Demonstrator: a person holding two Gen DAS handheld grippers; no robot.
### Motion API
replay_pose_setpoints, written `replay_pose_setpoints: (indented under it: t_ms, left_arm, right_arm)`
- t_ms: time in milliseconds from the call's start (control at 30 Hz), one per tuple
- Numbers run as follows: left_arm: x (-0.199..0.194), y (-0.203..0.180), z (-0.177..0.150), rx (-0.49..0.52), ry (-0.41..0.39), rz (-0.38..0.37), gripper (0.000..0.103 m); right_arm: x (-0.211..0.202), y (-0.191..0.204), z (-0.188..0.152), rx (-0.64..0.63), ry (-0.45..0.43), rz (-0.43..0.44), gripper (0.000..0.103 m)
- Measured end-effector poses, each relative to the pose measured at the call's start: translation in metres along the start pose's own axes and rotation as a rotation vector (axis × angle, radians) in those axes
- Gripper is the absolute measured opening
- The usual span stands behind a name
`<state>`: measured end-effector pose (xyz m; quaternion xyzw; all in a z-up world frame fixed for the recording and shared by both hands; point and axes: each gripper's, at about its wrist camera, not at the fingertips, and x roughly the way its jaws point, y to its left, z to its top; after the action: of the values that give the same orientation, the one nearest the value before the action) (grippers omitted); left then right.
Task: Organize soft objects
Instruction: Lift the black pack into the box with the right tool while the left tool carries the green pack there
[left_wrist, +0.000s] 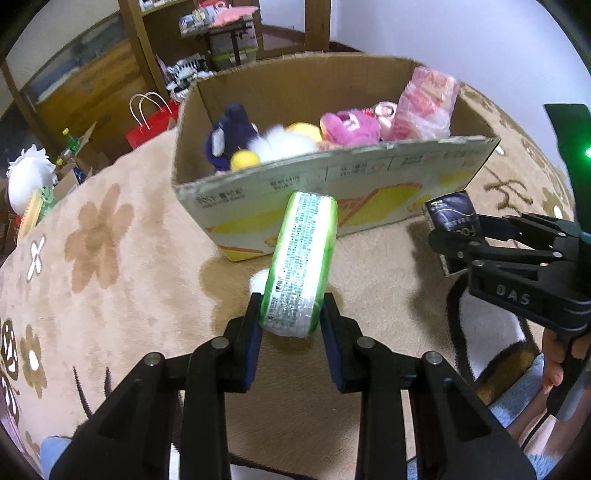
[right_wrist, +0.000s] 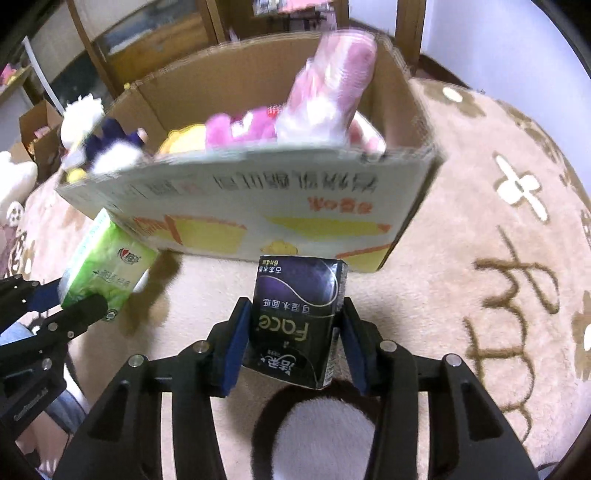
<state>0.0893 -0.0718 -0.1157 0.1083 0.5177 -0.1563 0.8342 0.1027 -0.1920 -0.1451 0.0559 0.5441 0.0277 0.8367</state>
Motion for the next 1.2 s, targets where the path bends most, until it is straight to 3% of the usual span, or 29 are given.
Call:
replay_pose_setpoints:
  t_ms: [267, 600, 833, 1200]
  left_arm:
    - [-0.036, 0.007, -0.002, -0.031, -0.111, 0.036, 0.028]
    - [-0.085, 0.017, 0.001, -0.058, -0.31, 0.057, 0.025]
    - [-0.101, 0.02, 0.014, -0.075, -0.382, 0.06, 0.025]
    - [-0.094, 0.025, 0.053, -0.07, -0.43, 0.088, 0.025]
  right_arm:
    - [-0.058, -0.016, -0.02, 0.034, -0.12, 0.035, 0.05]
    - [-0.114, -0.014, -0.013, 0.008, -0.319, 0.071, 0.05]
    - [-0.122, -0.017, 0.002, 0.008, -0.398, 0.079, 0.05]
    - [-0.108, -0.026, 0.036, 0.048, -0.437, 0.089, 0.05]
